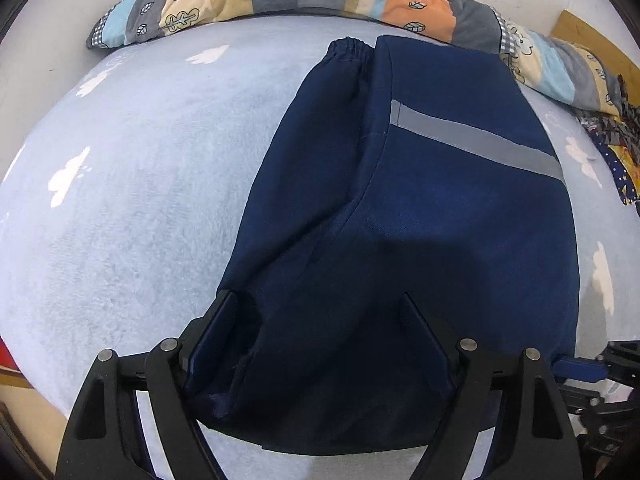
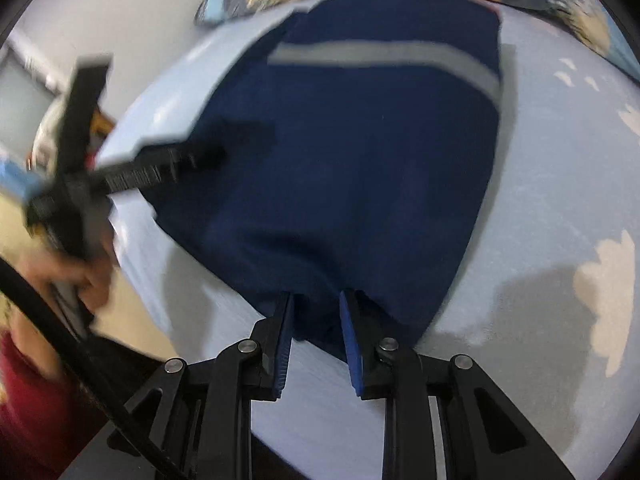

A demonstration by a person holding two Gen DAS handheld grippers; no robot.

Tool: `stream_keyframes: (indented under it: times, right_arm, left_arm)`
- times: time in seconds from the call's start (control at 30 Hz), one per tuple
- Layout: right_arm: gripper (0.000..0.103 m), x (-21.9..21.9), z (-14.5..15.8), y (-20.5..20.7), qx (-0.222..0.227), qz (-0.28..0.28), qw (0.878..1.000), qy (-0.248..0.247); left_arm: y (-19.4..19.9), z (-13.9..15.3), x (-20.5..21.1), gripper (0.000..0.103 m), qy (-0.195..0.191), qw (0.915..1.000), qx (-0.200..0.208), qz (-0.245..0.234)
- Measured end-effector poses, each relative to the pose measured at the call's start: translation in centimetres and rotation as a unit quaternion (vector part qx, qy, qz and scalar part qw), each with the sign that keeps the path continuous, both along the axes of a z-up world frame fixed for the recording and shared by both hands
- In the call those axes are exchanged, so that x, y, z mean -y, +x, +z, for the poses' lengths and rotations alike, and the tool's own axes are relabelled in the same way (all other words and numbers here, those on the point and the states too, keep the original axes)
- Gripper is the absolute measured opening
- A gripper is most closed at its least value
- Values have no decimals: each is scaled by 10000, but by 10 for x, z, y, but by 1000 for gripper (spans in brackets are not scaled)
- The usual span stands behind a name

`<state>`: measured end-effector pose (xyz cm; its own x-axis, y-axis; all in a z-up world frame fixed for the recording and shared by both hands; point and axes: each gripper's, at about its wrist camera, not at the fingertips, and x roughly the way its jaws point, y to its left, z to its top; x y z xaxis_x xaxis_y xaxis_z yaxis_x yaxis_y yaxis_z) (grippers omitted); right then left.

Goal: Fold large clothes

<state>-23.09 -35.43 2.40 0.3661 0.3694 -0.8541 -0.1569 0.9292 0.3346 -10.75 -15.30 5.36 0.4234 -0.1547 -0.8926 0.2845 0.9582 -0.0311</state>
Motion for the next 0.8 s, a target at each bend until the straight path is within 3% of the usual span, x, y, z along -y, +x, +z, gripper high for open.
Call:
stream_keyframes:
  times: [0.13, 0.2, 0.27, 0.37, 0.47, 0.6, 0.67, 0.8]
  right_arm:
    - [25, -4, 4, 5, -86, 82, 9998, -181]
    - [28, 4, 14, 9, -123, -30, 9997, 200]
    - [28, 22, 36, 16, 207, -207, 9946, 995]
    - [29, 54, 72, 38, 953, -934, 9883, 739]
    - [33, 75, 89, 79, 1195, -1342, 9806, 780]
    - [34, 67, 85, 147, 1199, -1523, 9810, 11]
    - [34, 67, 73, 179, 1058, -1602, 9813, -116]
    - [34, 81, 32, 232, 297, -1930, 9800, -375]
  left_arm:
    - [-5, 9, -5, 82, -209, 9997, 62, 87]
    - [-10, 21, -12, 82, -409, 9988, 262, 73]
    - [-12, 36, -13, 82, -604, 9966, 558, 47]
    - [-9, 47, -13, 82, -998, 9925, 689, 120]
    - [-2, 48, -12, 82, -1343, 9891, 583, 175]
    - [3, 37, -12, 82, -986, 9937, 409, 336]
    - [6, 26, -19, 82, -848, 9949, 187, 509]
    - [16, 2, -39, 82, -683, 9931, -317, 895]
